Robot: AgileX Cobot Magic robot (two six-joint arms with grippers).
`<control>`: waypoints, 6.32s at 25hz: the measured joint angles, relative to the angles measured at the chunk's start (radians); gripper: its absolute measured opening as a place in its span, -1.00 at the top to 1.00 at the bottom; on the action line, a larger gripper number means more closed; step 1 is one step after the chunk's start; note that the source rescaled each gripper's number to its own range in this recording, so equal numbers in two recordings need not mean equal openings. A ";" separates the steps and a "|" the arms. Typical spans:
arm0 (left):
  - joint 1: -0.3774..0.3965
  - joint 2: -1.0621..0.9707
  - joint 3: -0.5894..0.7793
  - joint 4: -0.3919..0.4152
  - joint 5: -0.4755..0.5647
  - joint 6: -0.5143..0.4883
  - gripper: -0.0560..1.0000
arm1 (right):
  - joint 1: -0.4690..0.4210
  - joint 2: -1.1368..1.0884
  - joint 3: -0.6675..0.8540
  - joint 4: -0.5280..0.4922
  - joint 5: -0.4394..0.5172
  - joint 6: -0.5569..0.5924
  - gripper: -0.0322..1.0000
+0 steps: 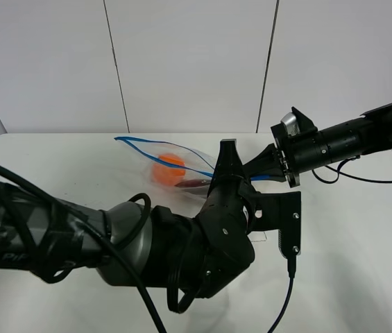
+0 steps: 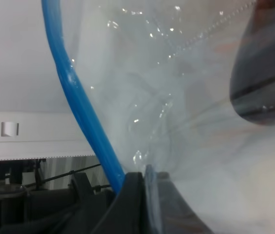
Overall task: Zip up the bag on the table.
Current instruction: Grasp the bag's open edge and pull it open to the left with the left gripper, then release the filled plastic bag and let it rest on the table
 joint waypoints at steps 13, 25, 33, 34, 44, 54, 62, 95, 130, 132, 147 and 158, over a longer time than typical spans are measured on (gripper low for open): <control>0.071 -0.085 0.120 -0.028 0.011 0.028 0.89 | 0.000 0.000 0.000 -0.010 0.000 0.000 0.94; 0.170 -0.155 0.234 -0.047 0.011 0.050 0.89 | 0.000 0.000 0.000 -0.023 0.000 0.000 0.94; 0.245 -0.202 0.345 -0.048 0.011 0.050 0.89 | 0.000 0.000 0.000 -0.027 0.001 0.000 0.94; 0.253 -0.203 0.353 -0.048 0.011 0.050 0.89 | 0.000 0.000 0.000 -0.027 0.001 0.000 0.94; 0.313 -0.212 0.369 -0.051 0.011 0.050 0.89 | 0.000 0.000 0.000 -0.027 0.001 0.000 0.94; 0.367 -0.212 0.412 -0.053 0.011 0.050 0.89 | 0.000 0.000 0.000 -0.028 0.001 0.000 0.94; 0.408 -0.212 0.416 -0.049 0.002 0.050 0.89 | 0.007 0.000 0.000 -0.027 0.001 0.000 0.94; 0.430 -0.212 0.421 -0.072 0.063 0.020 -0.49 | 0.006 0.000 0.000 -0.037 0.001 0.000 0.94; 0.431 -0.256 0.419 -0.178 0.140 -0.132 -0.97 | 0.006 0.000 0.000 -0.037 0.001 0.000 0.94; 0.448 -0.286 0.392 -0.236 0.133 -0.115 -0.97 | 0.006 0.000 0.000 -0.037 0.001 -0.001 0.94; 0.883 -0.474 0.207 -0.851 0.030 0.301 -0.97 | 0.006 0.000 0.000 -0.041 0.001 -0.005 0.94; 1.177 -0.515 0.157 -1.361 0.134 0.625 -0.97 | 0.006 0.000 0.000 -0.053 0.001 -0.009 0.94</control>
